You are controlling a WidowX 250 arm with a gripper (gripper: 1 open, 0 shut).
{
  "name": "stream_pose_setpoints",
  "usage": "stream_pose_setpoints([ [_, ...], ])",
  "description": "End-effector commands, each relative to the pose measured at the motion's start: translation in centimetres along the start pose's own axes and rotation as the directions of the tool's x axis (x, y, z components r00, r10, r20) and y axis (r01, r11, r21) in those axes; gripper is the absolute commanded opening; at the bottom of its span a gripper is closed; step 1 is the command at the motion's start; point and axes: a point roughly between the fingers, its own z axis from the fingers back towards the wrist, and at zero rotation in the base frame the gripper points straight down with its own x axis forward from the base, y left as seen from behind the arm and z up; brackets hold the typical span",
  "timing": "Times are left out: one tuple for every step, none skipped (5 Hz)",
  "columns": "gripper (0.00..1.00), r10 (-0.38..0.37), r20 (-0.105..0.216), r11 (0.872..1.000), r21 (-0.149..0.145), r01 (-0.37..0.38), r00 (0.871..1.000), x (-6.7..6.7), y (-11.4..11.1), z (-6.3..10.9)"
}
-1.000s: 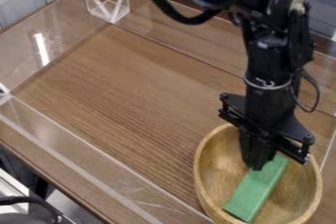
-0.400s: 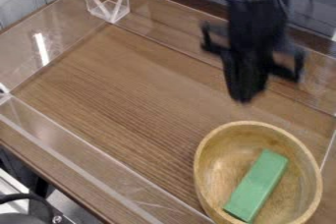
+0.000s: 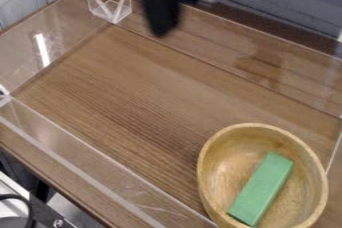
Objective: Remove the green block from inside the brown bowl and put it on the table
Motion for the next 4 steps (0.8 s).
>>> stream_pose_setpoints([
  [0.0, -0.059, 0.066, 0.998, 0.024, 0.057, 0.996, -0.2, 4.6, 1.7],
  [0.0, -0.073, 0.073, 0.997, 0.032, 0.071, 0.995, 0.0, 8.2, 1.4],
  [0.0, -0.073, 0.072, 0.997, 0.039, 0.07, 0.995, 0.1, 10.8, 0.5],
  [0.0, -0.065, 0.066, 0.997, 0.042, 0.062, 0.996, 0.3, 12.5, -0.7],
])
